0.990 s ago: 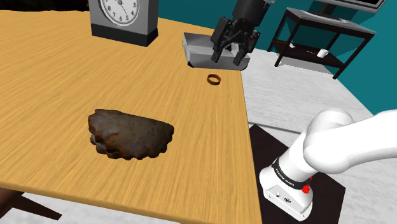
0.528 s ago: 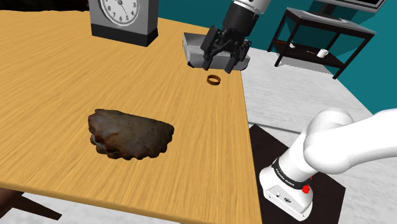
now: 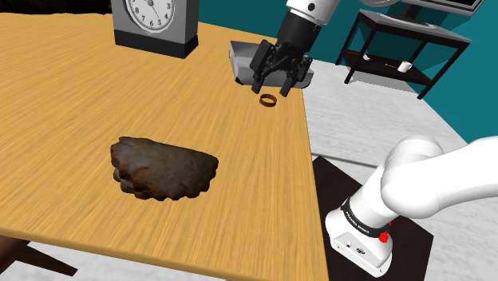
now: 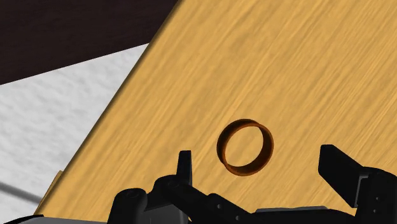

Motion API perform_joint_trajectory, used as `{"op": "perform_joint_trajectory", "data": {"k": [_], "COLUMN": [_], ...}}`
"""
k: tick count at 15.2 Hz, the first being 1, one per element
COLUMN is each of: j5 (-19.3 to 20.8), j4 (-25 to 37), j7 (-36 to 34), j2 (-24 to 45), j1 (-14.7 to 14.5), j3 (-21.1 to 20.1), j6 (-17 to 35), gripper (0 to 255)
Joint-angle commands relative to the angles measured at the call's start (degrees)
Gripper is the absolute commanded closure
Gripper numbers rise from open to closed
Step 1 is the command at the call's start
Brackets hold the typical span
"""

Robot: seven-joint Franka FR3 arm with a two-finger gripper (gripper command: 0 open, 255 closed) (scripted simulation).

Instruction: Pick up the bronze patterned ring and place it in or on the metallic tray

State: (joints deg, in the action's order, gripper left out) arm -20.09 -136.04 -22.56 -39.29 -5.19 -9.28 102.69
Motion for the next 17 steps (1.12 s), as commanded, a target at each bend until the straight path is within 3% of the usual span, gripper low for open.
{"op": "perform_joint_trajectory", "data": {"k": [1, 2, 11, 17], "j5": [0.0, 0.0, 0.0, 0.63], "j4": [0.0, 0.0, 0.0, 5.01], "j7": [0.0, 0.0, 0.0, -1.05], "j2": [0.0, 0.0, 0.0, 0.69], "j1": [0.0, 0.0, 0.0, 0.17], "j3": [0.0, 0.0, 0.0, 0.5], "j6": [0.0, 0.0, 0.0, -4.21], "gripper": [0, 255, 255, 255]}}
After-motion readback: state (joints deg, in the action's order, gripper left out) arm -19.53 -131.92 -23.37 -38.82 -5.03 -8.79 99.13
